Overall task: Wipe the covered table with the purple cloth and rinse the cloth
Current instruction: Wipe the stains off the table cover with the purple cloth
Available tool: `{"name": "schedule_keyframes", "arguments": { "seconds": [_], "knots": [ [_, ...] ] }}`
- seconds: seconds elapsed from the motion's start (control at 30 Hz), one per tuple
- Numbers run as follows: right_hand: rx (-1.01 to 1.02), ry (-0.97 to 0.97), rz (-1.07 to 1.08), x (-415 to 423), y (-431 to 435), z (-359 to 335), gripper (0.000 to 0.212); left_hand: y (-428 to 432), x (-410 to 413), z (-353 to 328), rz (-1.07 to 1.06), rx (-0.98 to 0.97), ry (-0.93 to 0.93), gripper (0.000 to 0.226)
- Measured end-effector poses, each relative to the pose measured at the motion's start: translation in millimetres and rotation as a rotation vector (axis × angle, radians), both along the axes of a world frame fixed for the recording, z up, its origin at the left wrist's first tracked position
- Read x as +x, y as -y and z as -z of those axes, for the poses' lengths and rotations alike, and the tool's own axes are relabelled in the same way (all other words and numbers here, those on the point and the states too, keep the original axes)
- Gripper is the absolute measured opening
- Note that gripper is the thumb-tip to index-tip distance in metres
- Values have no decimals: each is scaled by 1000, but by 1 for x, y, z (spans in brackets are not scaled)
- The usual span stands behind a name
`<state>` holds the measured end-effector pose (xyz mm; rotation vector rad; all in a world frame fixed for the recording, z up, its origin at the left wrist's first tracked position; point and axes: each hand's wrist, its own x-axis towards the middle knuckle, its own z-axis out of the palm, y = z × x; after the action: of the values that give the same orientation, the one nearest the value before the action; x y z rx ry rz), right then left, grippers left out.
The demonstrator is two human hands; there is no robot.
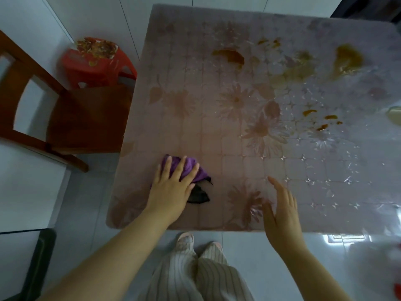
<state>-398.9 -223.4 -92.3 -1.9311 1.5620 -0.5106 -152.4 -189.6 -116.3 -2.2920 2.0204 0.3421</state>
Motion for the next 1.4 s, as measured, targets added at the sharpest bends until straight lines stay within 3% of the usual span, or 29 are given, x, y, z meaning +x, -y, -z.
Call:
{"name": "schedule_keyframes", "arguments": {
  "seconds": [0.13,0.27,0.43,0.57,0.7,0.77,0.87,0.93,1.03,1.2,1.3,1.4],
  "knots": [
    [-12,-134,-95,5,-16,8,59,-29,69,0,-285,114,14,56],
    [20,-267,-173,13,-30,16,59,-34,74,1,-280,131,-11,60],
    [35,-198,6,10,-42,6,53,-11,17,6,63,70,22,63],
    [25,-207,124,-10,-47,0,52,13,-65,1,319,88,-102,60],
    [29,-192,150,-32,-42,0,49,22,-60,6,187,35,-74,57],
    [12,-161,154,-40,-37,0,49,33,-23,6,-36,-43,5,56],
    [11,-135,109,-54,-30,-1,53,55,34,3,-399,106,-7,56],
    [9,-121,76,-68,-28,-3,49,64,37,-1,-476,143,-10,57],
    [-8,-104,61,-98,-26,-6,47,74,-21,5,-316,51,17,58],
    [-13,-119,88,-166,-20,-7,55,76,-194,6,83,13,-114,60],
    [-24,-120,81,-202,-17,-8,42,71,-245,6,96,20,-150,59],
    [-4,-123,48,-222,-11,-4,64,57,-228,8,14,-14,-105,58]
  ]
}}
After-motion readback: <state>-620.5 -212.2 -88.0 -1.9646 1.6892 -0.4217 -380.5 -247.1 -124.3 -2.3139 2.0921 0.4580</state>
